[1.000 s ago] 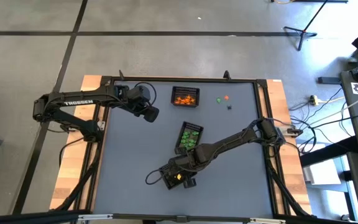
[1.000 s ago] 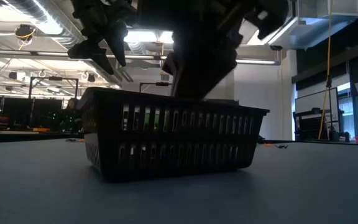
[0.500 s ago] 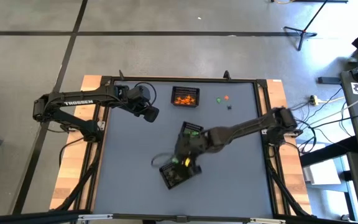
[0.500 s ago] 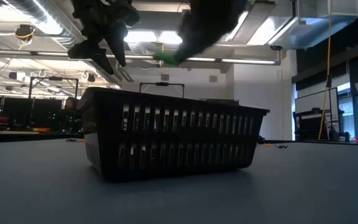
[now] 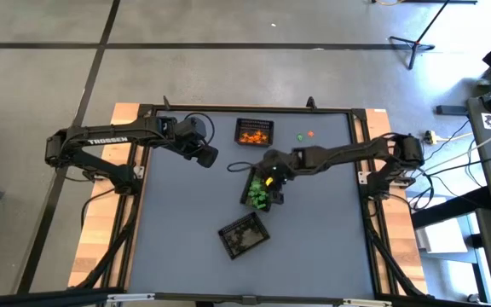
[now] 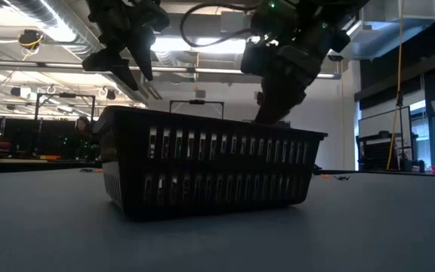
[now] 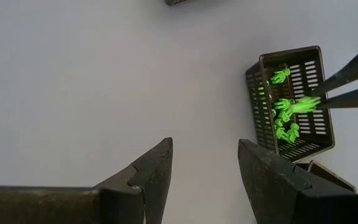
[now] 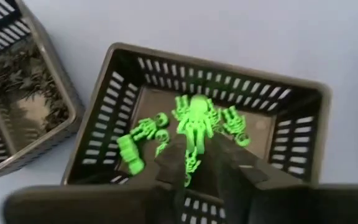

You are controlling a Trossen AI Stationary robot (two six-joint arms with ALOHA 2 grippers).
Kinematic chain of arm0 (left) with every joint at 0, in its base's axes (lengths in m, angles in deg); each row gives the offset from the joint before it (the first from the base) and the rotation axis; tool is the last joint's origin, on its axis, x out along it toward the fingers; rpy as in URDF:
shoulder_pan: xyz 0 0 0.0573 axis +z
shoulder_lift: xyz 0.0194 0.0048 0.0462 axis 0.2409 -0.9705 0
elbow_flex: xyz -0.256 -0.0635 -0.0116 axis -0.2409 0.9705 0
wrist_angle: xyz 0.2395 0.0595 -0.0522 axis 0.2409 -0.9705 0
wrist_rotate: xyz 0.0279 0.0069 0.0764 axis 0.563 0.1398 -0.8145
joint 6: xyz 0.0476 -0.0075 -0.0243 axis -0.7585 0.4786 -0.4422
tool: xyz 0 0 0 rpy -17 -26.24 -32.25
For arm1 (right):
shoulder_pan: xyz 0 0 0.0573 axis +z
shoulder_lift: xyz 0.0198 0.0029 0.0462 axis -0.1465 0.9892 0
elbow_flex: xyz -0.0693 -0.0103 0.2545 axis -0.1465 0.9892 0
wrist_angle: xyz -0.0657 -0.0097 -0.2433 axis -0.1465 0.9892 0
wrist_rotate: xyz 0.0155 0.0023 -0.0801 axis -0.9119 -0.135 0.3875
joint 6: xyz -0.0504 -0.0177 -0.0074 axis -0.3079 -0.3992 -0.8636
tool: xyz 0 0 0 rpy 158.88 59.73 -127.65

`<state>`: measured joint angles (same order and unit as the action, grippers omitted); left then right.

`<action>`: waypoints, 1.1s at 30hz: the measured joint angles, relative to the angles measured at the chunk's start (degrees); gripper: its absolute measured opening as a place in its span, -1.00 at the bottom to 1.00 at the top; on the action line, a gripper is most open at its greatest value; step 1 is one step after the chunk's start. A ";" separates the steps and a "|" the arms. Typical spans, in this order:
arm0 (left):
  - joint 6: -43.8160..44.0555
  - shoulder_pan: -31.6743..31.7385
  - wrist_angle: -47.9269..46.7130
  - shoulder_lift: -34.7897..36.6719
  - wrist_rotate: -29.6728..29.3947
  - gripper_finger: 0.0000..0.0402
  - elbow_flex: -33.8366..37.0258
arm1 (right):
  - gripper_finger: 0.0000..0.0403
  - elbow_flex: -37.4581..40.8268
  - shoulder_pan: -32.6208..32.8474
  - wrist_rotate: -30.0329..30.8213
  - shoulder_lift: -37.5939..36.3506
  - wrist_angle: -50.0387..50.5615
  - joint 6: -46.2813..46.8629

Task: Sort Halloween decoration
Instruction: Put the green skeleton toy into the center black bin, then put the black spider toy into the bottom black bin

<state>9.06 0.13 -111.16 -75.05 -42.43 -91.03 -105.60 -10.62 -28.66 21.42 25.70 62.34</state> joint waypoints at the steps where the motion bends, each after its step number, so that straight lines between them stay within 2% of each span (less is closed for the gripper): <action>1: -0.01 -0.01 0.00 0.00 0.00 -0.13 0.00 | -0.57 0.21 -0.21 -0.77 0.00 -0.02 -0.01; 7: -0.01 0.00 0.00 0.00 0.00 -0.13 -0.01 | -0.20 0.24 -0.09 -1.25 -1.14 0.08 0.95; 13: -0.02 -0.01 -0.02 0.00 0.00 -0.13 0.00 | -0.18 3.04 -0.09 1.63 -10.26 -0.20 -0.13; 16: 0.00 -0.01 0.00 0.00 0.00 -0.13 0.00 | -0.24 8.44 -0.57 3.95 -18.81 -3.19 -0.22; 22: -0.01 0.00 0.00 0.00 0.00 -0.13 0.00 | -0.34 21.01 -0.46 9.19 -41.08 -10.07 -0.18; 27: -0.01 -0.01 -0.01 0.00 0.00 -0.13 0.00 | -0.37 29.11 -0.46 9.21 -58.55 -17.31 -1.42; 33: -0.02 -0.01 -0.02 0.00 0.00 -0.13 0.00 | -0.37 36.43 -0.46 5.90 -73.58 -18.48 -1.45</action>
<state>9.04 0.12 -111.18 -75.05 -42.43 -91.03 -69.17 -11.08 -22.77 -52.16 7.22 60.89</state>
